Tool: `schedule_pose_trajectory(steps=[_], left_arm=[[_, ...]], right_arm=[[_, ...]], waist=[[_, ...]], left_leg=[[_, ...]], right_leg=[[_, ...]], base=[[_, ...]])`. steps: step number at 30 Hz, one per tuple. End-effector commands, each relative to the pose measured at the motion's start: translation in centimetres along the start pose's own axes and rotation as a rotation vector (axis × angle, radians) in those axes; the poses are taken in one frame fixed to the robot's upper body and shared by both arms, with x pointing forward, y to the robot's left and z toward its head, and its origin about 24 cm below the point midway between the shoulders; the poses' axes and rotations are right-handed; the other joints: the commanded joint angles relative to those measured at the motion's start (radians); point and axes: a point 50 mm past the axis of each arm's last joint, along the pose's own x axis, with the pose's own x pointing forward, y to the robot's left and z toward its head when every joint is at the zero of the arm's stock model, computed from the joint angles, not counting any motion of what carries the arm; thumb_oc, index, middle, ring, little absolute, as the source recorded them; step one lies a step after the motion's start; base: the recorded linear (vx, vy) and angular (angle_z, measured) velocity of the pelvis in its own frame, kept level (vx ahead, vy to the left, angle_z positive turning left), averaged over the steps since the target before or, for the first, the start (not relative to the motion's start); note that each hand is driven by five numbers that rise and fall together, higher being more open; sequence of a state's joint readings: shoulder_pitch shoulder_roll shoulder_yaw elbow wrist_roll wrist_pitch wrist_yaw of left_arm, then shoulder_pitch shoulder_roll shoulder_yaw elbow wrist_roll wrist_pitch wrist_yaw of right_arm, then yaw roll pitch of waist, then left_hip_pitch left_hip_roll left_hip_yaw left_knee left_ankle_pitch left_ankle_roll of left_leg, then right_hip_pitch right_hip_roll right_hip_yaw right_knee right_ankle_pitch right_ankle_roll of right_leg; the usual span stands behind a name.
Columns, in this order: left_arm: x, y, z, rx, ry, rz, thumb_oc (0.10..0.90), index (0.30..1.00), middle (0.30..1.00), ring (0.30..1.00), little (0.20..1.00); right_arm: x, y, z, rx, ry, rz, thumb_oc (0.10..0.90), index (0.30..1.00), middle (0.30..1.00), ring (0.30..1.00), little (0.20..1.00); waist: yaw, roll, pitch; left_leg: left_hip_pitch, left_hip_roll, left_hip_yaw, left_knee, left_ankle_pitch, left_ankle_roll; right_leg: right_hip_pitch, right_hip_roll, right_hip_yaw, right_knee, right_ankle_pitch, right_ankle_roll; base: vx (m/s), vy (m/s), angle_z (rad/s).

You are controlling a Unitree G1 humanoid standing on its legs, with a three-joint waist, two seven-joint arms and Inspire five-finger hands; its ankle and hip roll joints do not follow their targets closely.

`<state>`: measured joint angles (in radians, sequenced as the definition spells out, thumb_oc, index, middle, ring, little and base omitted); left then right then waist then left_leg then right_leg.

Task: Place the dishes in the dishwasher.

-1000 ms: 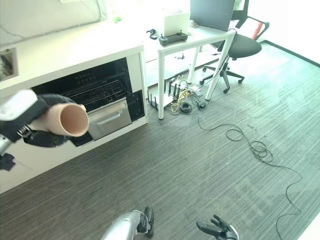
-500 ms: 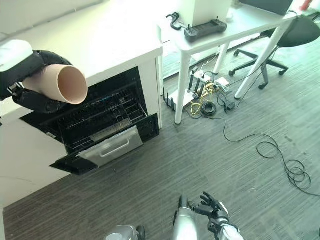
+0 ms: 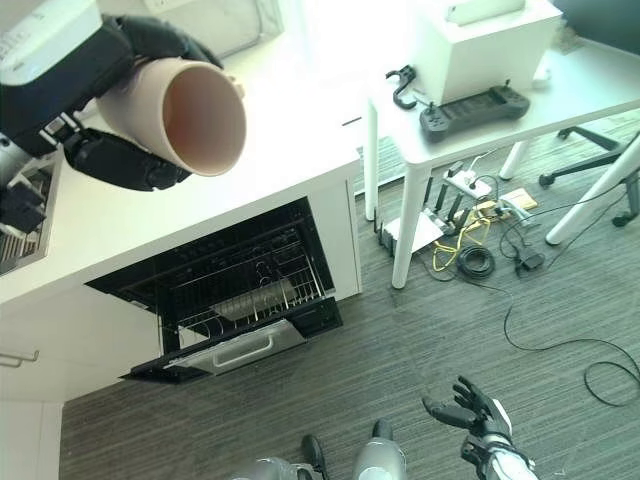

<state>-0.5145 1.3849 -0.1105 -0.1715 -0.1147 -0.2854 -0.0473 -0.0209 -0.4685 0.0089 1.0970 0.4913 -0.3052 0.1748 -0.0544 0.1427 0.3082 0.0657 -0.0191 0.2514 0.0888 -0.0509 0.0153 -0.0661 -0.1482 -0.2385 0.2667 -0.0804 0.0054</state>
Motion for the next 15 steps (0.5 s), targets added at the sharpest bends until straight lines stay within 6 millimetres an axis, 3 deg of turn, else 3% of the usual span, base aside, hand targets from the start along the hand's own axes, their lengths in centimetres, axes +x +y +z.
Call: schedule_pose_trajectory(steps=[1, 2, 4, 5, 7, 8, 9, 11, 12, 15], left_arm=[[-0.6, 6.3, 0.7, 0.039, -0.014, 0.311, 0.400, 0.300, 0.300, 0.300, 0.300], [-0.7, 6.1, 0.6, 0.034, -0.005, 0.312, 0.400, 0.300, 0.300, 0.300, 0.300], [-1.0, 5.6, 0.2, 0.010, 0.001, 0.314, 0.400, 0.300, 0.300, 0.300, 0.300], [-1.1, 4.9, 0.0, -0.010, 0.002, 0.316, 0.400, 0.300, 0.300, 0.300, 0.300], [-1.1, 4.3, 0.1, -0.025, -0.005, 0.325, 0.400, 0.300, 0.300, 0.300, 0.300], [-1.0, 4.1, 0.1, -0.034, 0.000, 0.333, 0.400, 0.300, 0.300, 0.300, 0.300], [-0.9, 4.1, -0.2, -0.043, 0.014, 0.343, 0.400, 0.300, 0.300, 0.300, 0.300], [-1.1, 4.1, -0.9, -0.060, 0.037, 0.363, 0.400, 0.300, 0.300, 0.300, 0.300], [-1.7, 4.1, -1.5, -0.074, 0.064, 0.407, 0.400, 0.300, 0.300, 0.300, 0.300], [-2.6, 3.8, -2.1, -0.124, 0.088, 0.461, 0.400, 0.300, 0.300, 0.300, 0.300]], right_arm=[[-1.0, -0.4, -1.3, -0.039, 0.003, -0.001, 0.800, 0.900, 0.900, 0.900, 0.900], [-0.8, 0.4, -1.2, -0.041, 0.003, 0.017, 0.800, 0.900, 0.900, 0.900, 0.900], [-0.7, 1.0, -1.3, -0.050, 0.012, 0.036, 0.800, 0.900, 0.900, 0.900, 0.900], [-0.7, 1.2, -1.4, -0.050, 0.017, 0.040, 0.800, 0.900, 0.900, 0.900, 0.900], [-0.6, 1.5, -1.3, -0.041, 0.014, 0.042, 0.800, 0.900, 0.900, 0.900, 0.900], [-0.5, 1.7, -1.2, -0.042, 0.019, 0.051, 0.800, 0.900, 0.900, 0.900, 0.900], [-0.3, 2.0, -1.2, -0.044, 0.033, 0.074, 0.800, 0.900, 0.900, 0.900, 0.900], [-0.3, 2.6, -1.5, -0.053, 0.053, 0.119, 0.800, 0.900, 0.900, 0.900, 0.900], [-0.3, 3.5, -1.8, -0.061, 0.065, 0.156, 0.800, 0.900, 0.900, 0.900, 0.900], [-0.5, 3.3, -2.2, -0.049, 0.081, 0.126, 0.800, 0.900, 0.900, 0.900, 0.900]], waist=[[-0.001, 0.016, -0.061], [-0.005, 0.020, -0.055], [-0.016, 0.010, -0.033], [-0.020, 0.001, -0.028], [-0.022, -0.010, -0.036], [-0.028, -0.022, -0.035], [-0.031, -0.034, -0.038], [-0.014, -0.055, -0.054], [0.012, -0.072, -0.065], [0.016, -0.079, -0.067]], left_leg=[[-0.109, 0.037, -0.038, 0.211, -0.142, -0.010], [-0.106, 0.037, -0.064, 0.211, -0.150, 0.007], [-0.100, 0.025, -0.119, 0.211, -0.158, 0.034], [-0.097, 0.023, -0.143, 0.211, -0.161, 0.037], [-0.102, 0.020, -0.173, 0.211, -0.173, 0.031], [-0.094, 0.013, -0.191, 0.211, -0.191, 0.029], [-0.093, 0.020, -0.197, 0.211, -0.201, 0.023], [-0.099, 0.041, -0.177, 0.211, -0.196, 0.003], [-0.102, 0.084, -0.156, 0.211, -0.174, -0.024], [-0.104, 0.123, -0.159, 0.211, -0.140, -0.048]], right_leg=[[0.024, 0.034, -0.031, 0.033, -0.103, 0.075], [0.016, 0.055, -0.023, 0.068, -0.062, 0.089], [-0.096, 0.034, 0.044, 0.269, -0.004, 0.121], [-0.113, 0.025, 0.081, 0.238, 0.013, 0.127], [-0.078, -0.005, 0.111, 0.050, 0.031, 0.136], [-0.103, -0.038, 0.148, 0.033, 0.056, 0.151], [-0.129, -0.054, 0.187, 0.033, 0.051, 0.164], [-0.114, -0.055, 0.174, 0.033, 0.009, 0.169], [-0.081, -0.046, 0.129, 0.033, -0.025, 0.156], [-0.058, -0.016, 0.113, 0.033, -0.067, 0.117]], base=[[0.00, 0.077, 0.26], [-0.01, 0.045, 0.29], [-0.01, -0.075, 0.35], [0.07, -0.235, 0.40], [0.10, -0.308, 0.59], [0.11, -0.397, 0.70], [0.13, -0.399, 0.78], [0.19, -0.504, 0.69], [0.22, -0.559, 0.24], [0.17, -0.386, 0.19]])
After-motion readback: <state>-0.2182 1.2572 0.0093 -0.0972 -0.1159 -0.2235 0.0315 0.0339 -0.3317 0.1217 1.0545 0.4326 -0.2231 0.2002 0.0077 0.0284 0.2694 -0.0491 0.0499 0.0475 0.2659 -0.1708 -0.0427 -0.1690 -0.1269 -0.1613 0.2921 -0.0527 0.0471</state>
